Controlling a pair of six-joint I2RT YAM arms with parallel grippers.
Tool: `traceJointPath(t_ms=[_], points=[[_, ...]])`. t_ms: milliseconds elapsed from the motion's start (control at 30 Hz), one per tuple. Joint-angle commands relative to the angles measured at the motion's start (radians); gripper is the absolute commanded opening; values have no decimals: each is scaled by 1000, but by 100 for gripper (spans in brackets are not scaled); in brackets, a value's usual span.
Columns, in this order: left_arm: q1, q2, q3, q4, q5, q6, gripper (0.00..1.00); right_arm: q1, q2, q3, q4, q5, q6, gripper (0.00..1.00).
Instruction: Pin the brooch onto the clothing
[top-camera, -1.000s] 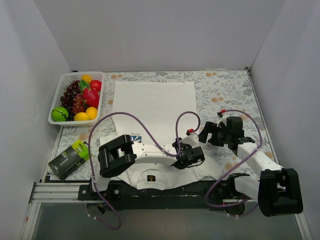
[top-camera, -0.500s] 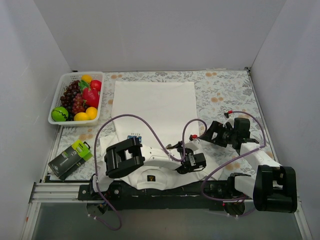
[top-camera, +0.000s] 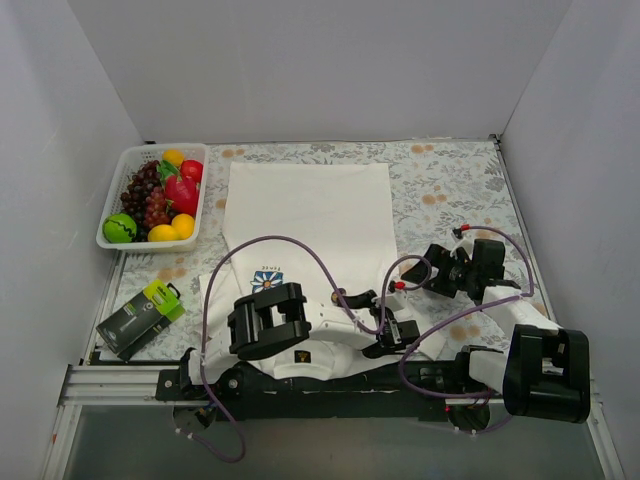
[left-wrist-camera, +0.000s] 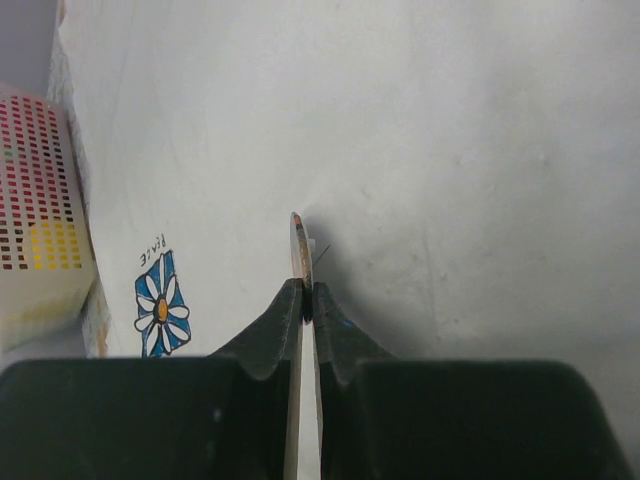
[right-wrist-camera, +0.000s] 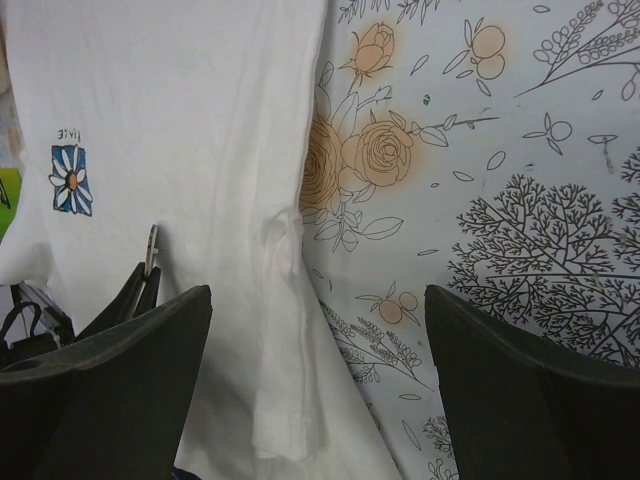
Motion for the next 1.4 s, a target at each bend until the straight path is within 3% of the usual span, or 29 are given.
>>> traceJointPath(t_ms=[0,400,900,1367], points=[[-28,58,41,48,86,-70,0,-17,3,-13,48,-42,-16,93],[-72,101,120,156,164,-46,0,-23,9,-30,62,-54,-22,93],[-71,-13,130,298,183,9,0,-23,31,-41,71,-73,-42,91],[-14,-291,-89,547,289,-26,0,-23,17,-45,71,-82,-44,91]])
